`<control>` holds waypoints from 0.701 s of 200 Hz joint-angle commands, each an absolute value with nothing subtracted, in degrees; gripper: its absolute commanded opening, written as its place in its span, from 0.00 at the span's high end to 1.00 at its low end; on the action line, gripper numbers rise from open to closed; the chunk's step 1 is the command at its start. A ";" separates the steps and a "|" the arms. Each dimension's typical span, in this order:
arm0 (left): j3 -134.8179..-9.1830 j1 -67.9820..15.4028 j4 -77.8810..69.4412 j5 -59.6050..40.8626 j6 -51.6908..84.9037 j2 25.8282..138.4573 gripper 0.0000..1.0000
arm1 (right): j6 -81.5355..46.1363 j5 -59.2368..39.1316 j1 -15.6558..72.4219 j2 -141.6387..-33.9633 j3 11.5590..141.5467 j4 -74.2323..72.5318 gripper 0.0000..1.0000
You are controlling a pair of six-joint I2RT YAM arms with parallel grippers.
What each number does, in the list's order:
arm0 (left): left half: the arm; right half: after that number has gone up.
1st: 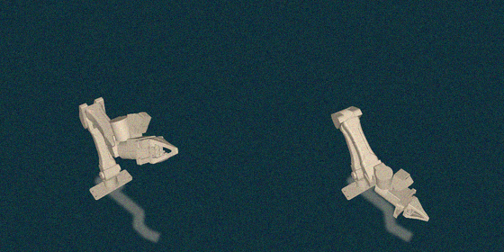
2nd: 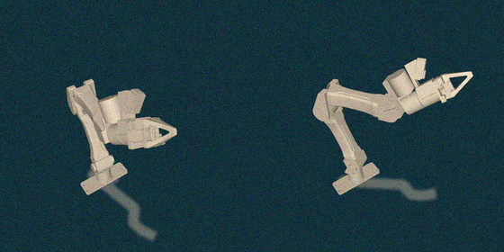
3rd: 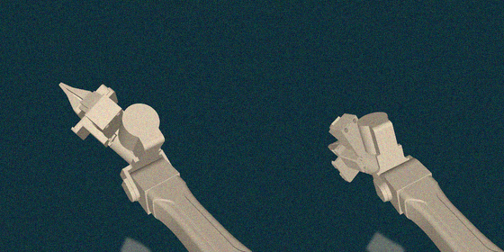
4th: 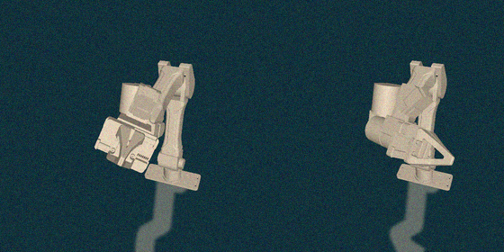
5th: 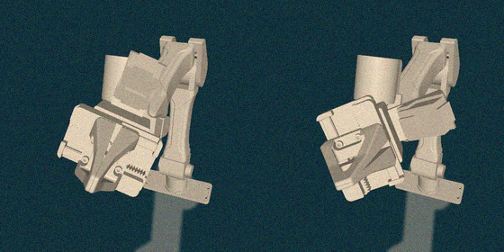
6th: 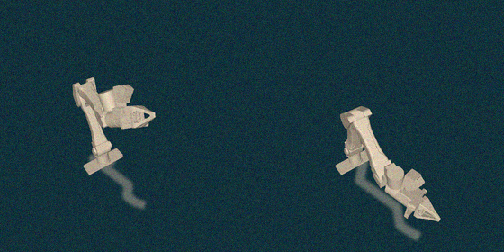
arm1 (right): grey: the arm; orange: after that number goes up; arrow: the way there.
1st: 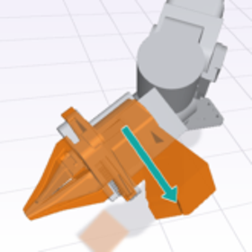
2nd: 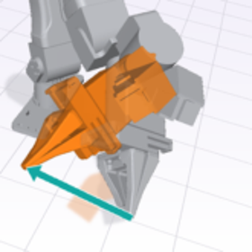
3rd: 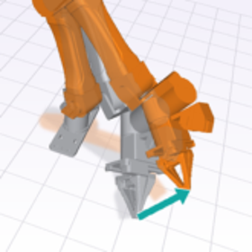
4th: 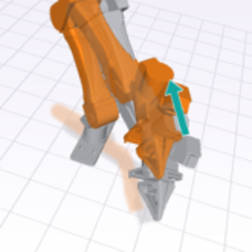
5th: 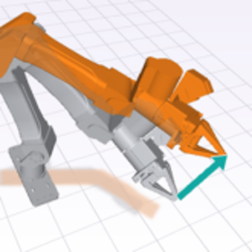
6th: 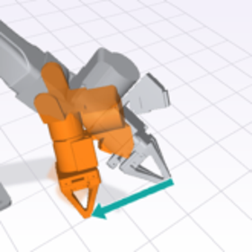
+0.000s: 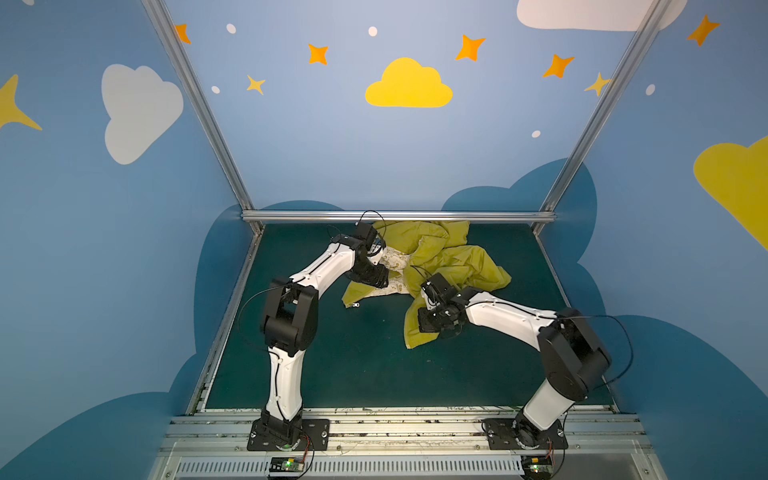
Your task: Zip up the jacket
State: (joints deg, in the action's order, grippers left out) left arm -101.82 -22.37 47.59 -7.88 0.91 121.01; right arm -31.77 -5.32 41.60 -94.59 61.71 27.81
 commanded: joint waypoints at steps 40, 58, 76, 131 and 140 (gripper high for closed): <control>-118.04 -25.26 55.21 11.64 -2.31 136.16 0.29 | -34.01 -8.73 39.90 -93.16 60.24 25.19 1.00; -121.73 -25.94 55.63 13.60 -2.98 139.00 0.29 | -34.10 -9.10 39.73 -93.34 59.62 24.83 1.00; -124.71 -26.43 56.26 16.64 -3.07 141.65 0.30 | -33.75 -10.21 39.42 -93.52 59.24 24.35 1.00; -127.62 -26.81 57.21 15.03 -2.94 143.66 0.62 | -32.81 -10.87 40.85 -94.18 58.12 24.04 0.26; -127.68 -26.81 57.22 15.07 -2.91 143.54 0.70 | -32.70 -10.19 41.29 -94.91 59.02 25.38 0.19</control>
State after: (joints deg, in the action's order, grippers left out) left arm -127.02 -26.96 55.13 14.66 -2.72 142.96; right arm -33.17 -10.59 40.25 -93.21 58.06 23.73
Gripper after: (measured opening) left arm 0.381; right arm 0.734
